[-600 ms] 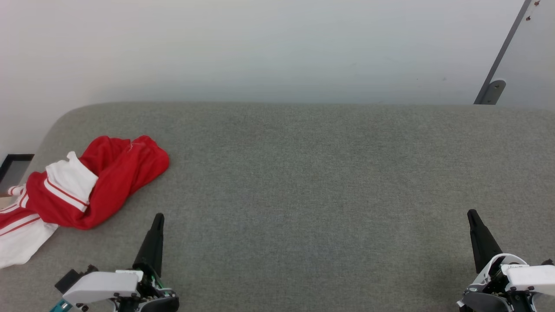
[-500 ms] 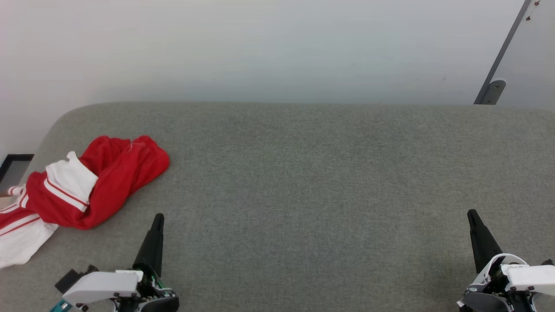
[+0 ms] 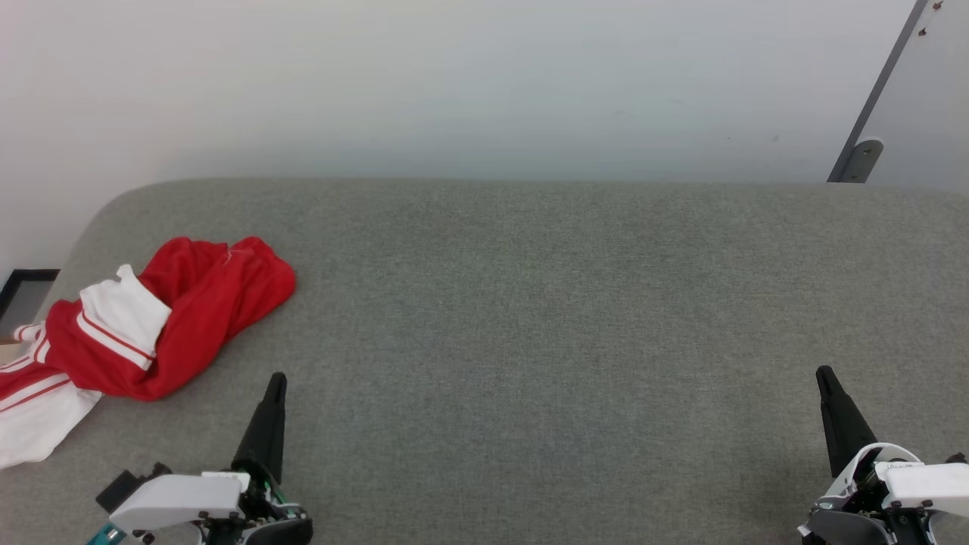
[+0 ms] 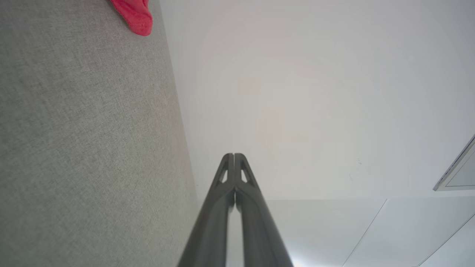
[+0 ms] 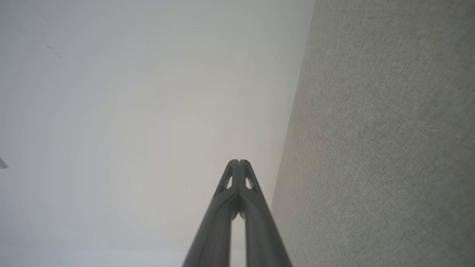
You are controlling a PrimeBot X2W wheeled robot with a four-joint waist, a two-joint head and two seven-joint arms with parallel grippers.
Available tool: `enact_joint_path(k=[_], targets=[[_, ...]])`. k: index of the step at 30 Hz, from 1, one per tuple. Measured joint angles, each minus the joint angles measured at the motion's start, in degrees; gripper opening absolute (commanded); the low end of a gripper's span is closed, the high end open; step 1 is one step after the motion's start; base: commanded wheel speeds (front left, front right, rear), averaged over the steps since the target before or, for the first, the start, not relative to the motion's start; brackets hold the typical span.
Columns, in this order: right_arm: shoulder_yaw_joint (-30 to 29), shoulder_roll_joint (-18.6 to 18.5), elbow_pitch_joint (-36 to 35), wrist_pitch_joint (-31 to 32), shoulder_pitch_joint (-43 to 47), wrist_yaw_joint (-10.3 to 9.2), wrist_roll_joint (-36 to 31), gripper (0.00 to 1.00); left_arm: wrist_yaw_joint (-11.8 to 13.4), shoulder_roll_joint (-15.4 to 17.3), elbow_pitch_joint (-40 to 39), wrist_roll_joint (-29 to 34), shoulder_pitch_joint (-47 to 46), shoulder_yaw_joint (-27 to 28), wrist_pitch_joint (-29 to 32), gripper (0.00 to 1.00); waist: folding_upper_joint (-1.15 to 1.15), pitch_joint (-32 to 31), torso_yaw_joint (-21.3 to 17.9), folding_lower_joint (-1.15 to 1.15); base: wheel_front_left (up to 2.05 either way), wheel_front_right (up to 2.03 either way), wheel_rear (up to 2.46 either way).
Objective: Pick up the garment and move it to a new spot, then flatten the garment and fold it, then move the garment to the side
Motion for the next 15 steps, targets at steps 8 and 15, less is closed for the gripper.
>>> enact_joint_path(k=[8,15], targets=[[0.0,0.0,0.0,0.0,0.0,0.00,0.0,0.00,0.0,0.0,0.0,0.0,0.0,0.0,0.0,0.00,0.00,0.0,0.0,0.00,0.00,0.00,0.00],[0.0,0.0,0.0,0.0,0.0,0.00,0.0,0.00,0.0,0.0,0.0,0.0,0.0,0.0,0.0,0.00,0.00,0.0,0.0,0.00,0.00,0.00,0.00]])
